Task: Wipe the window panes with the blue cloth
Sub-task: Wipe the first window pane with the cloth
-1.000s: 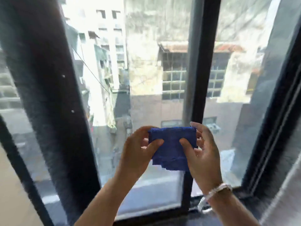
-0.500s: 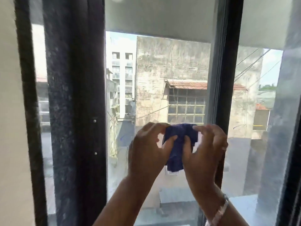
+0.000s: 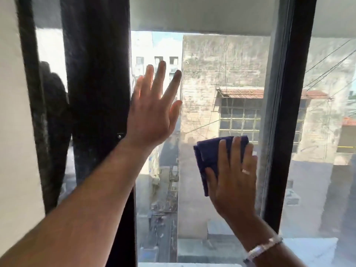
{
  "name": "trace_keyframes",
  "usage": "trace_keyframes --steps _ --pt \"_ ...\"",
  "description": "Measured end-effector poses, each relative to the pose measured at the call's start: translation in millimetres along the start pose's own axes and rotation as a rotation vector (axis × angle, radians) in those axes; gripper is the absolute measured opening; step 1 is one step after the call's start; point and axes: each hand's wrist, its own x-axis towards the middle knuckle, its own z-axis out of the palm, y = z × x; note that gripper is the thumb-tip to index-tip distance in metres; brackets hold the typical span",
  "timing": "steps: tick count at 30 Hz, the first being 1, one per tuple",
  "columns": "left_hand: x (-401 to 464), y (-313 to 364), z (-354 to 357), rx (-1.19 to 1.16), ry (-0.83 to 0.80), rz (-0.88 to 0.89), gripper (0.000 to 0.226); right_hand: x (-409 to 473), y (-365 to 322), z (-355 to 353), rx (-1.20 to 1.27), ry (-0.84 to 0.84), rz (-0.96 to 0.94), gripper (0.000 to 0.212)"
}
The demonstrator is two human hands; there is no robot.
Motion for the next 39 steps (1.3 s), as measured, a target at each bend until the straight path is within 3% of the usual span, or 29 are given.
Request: trace_keyframes --steps 6,8,10,12,16,20,22,24,27,31,34,35,37,39 --pt "0 -11 15 0.071 0.092 0.082 0.055 55 -8 10 -0.022 0.148 0.128 0.062" --pt "1 -15 16 0.095 0.076 0.091 0.056 44 -30 22 -0.005 0.170 -0.097 0.062" --pt "1 -14 15 0.109 0.069 0.087 0.056 -4 -32 36 0.009 0.058 -0.416 0.065" --pt "1 -12 15 0.088 0.064 0.082 0.056 -47 -6 39 -0.047 -0.083 -0.554 0.060" --pt "-2 -9 15 0.094 0.095 0.041 0.055 -24 45 18 -0.060 0.014 -0.310 0.052" --pt "0 -8 17 0.111 0.098 0.050 0.055 36 13 14 -0.024 0.169 0.001 0.059" --pt "0 -9 17 0.100 0.102 0.060 0.055 25 -17 21 -0.013 0.126 -0.069 0.063" --pt "-1 -9 18 0.106 0.108 0.062 0.055 -8 -34 32 -0.022 0.035 -0.289 0.065" --pt "-1 -8 16 0.108 0.114 0.044 0.055 -24 -12 28 -0.038 0.003 -0.438 0.053" --pt "-2 -5 16 0.097 0.104 0.036 0.055 7 35 15 -0.010 0.113 -0.075 0.055" --pt "-4 -6 16 0.067 0.095 0.039 0.055 23 -1 20 0.001 0.205 0.154 0.058" --pt "-5 -5 17 0.069 0.096 0.043 0.055 20 -20 25 -0.001 0.176 0.084 0.060" --pt "-5 -5 17 0.089 0.104 0.048 0.054 2 -46 37 -0.017 0.080 -0.247 0.063" --pt "-4 -6 15 0.075 0.110 0.052 0.054 -13 -36 38 -0.050 0.016 -0.516 0.055"
